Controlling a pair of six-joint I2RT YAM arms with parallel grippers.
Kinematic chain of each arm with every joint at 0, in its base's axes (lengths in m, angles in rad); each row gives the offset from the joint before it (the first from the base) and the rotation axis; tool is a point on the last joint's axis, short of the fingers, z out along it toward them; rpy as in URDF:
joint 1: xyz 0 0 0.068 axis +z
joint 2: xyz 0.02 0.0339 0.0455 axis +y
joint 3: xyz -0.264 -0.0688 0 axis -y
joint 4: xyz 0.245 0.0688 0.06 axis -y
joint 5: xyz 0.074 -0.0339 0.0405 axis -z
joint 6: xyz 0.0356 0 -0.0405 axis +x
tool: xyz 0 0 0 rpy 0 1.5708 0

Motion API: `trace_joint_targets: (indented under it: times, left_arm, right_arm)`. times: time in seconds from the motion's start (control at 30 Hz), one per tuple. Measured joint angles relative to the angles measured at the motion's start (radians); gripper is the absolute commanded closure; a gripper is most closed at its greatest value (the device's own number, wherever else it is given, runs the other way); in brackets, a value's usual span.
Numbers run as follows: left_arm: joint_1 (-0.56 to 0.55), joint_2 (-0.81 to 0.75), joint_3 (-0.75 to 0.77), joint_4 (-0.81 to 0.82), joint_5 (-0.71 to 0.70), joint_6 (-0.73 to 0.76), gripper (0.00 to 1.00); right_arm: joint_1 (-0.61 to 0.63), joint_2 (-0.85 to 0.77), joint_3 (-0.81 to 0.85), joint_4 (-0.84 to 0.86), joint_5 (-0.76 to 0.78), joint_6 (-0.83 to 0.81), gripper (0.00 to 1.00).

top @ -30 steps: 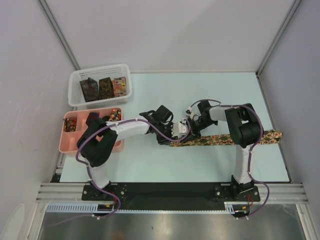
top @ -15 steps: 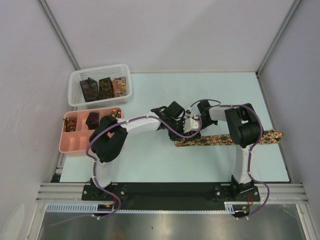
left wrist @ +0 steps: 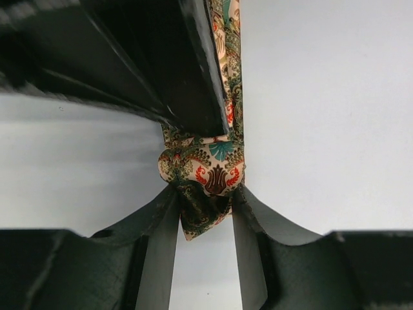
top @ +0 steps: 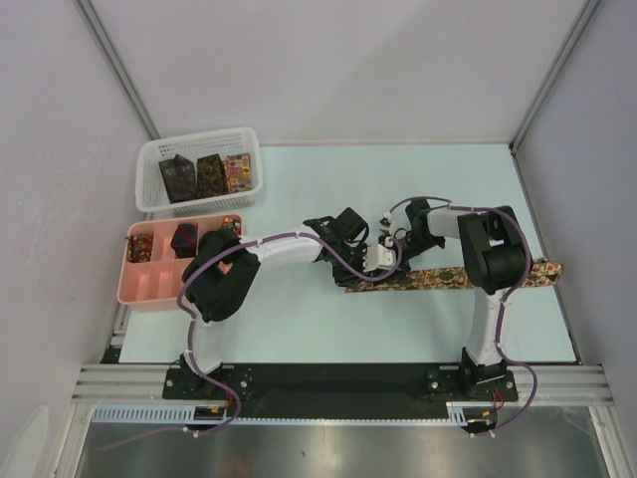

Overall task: Roll the ties
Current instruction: Roll the tie at the center of the board.

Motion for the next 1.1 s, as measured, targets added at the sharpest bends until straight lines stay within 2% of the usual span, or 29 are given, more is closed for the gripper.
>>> trace_joint_targets:
  times: [0.17,0.47,0.57,0.6,0.67,0.7,0.9,1.1]
  left_arm:
    - [0.0,0.0,0.0,-0.005,0.001,0.009,0.57]
    - [0.0,0.001,0.0,-0.014,0.001,0.013,0.54]
    - [0.0,0.002,0.0,-0.015,0.001,0.013,0.53]
    - [0.0,0.002,0.0,-0.015,0.001,0.013,0.52]
    - [0.0,0.002,0.0,-0.017,0.001,0.012,0.48]
    - [0.0,0.002,0.0,-0.019,0.0,0.012,0.43]
    - [0.013,-0.02,-0.054,0.018,0.009,0.003,0.23]
    - [0.054,-0.089,-0.148,0.085,0.03,-0.021,0.19]
  right_arm:
    - [-0.035,-0.035,0.005,-0.031,-0.008,-0.02,0.58]
    - [0.018,-0.054,0.009,0.024,-0.04,0.019,0.58]
    - [0.037,-0.052,0.01,0.029,-0.034,0.021,0.66]
    - [0.041,-0.05,0.011,0.029,-0.029,0.021,0.77]
    - [0.042,-0.044,0.013,0.03,-0.013,0.013,0.92]
    - [0.041,-0.039,0.014,0.028,-0.004,0.013,1.0]
    - [0.008,-0.002,0.014,0.012,0.042,-0.001,1.0]
    - [-0.031,0.019,0.014,0.0,0.037,-0.01,1.0]
